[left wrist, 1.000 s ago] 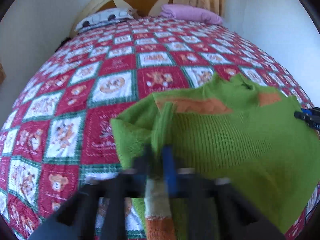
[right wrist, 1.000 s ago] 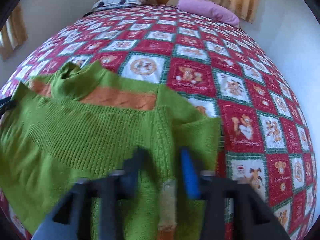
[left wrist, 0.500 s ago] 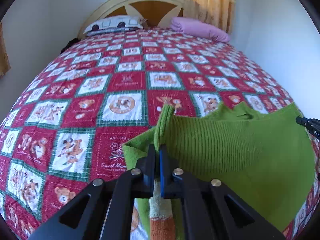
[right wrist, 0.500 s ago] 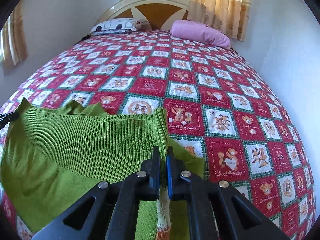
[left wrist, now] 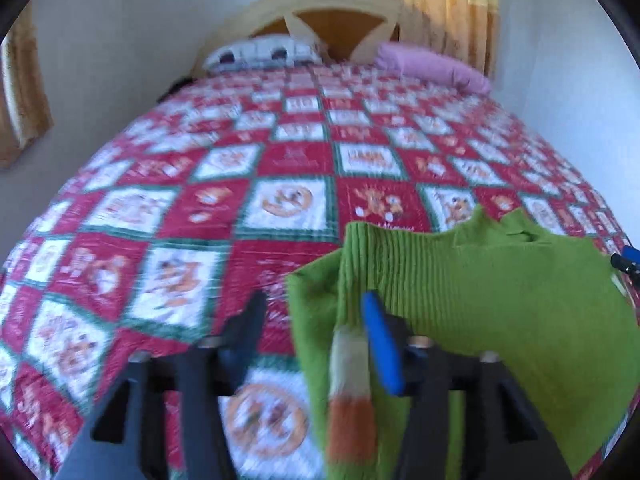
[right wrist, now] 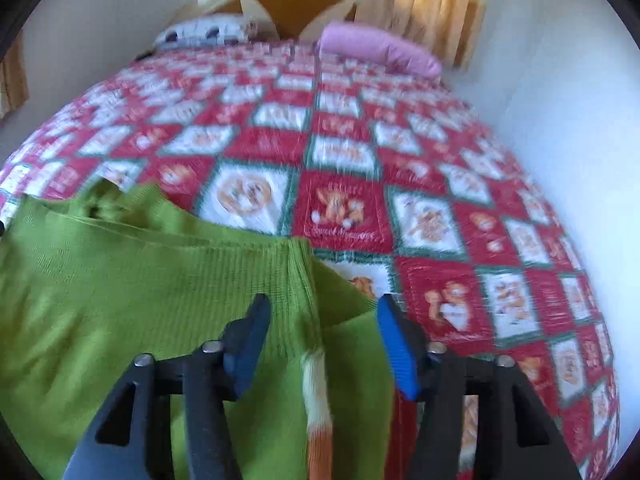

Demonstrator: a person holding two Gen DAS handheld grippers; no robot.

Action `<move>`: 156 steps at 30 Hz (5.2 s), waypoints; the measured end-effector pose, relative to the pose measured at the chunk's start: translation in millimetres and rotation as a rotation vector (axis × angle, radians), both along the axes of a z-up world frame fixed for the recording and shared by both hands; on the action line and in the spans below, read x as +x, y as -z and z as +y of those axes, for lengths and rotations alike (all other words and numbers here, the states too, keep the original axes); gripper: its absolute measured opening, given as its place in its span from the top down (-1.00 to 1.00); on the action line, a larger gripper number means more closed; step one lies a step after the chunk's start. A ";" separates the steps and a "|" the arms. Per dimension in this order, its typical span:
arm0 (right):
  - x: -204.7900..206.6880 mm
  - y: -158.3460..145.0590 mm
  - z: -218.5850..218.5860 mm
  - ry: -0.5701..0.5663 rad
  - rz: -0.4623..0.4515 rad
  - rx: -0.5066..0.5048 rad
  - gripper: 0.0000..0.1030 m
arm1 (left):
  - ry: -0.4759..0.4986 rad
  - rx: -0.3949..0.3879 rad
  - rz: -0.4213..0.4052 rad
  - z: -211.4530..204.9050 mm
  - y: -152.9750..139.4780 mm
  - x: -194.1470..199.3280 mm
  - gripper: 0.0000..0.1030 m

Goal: Fold small clothes

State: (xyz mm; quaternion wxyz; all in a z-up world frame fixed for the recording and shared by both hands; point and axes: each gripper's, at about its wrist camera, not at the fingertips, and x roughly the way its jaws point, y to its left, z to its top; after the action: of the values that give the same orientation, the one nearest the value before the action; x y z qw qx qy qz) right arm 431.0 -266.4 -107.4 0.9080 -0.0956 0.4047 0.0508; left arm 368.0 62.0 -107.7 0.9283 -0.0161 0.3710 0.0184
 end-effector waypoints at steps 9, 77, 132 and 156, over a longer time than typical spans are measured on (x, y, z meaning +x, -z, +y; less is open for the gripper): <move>-14.6 42.8 102.1 -0.201 0.222 0.081 -0.11 | -0.001 -0.034 0.089 -4.1 34.6 -45.0 -0.52; -197.0 23.1 165.5 -0.434 -0.024 0.035 -0.35 | -0.038 -0.035 0.147 4.9 60.1 -119.0 -1.00; -227.2 62.7 324.0 -0.640 -0.209 -0.256 -0.35 | 0.021 -0.174 0.145 17.6 29.6 4.7 -1.00; -213.2 67.1 317.7 -0.661 -0.161 -0.137 0.42 | 0.137 -0.231 0.190 7.0 45.0 28.4 -0.08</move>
State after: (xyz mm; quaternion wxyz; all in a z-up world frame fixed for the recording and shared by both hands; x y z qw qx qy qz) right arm 217.7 51.3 -174.6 0.8630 -0.2858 0.2815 0.3071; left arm 396.4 69.0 -152.7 0.8800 -0.0957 0.4571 -0.0864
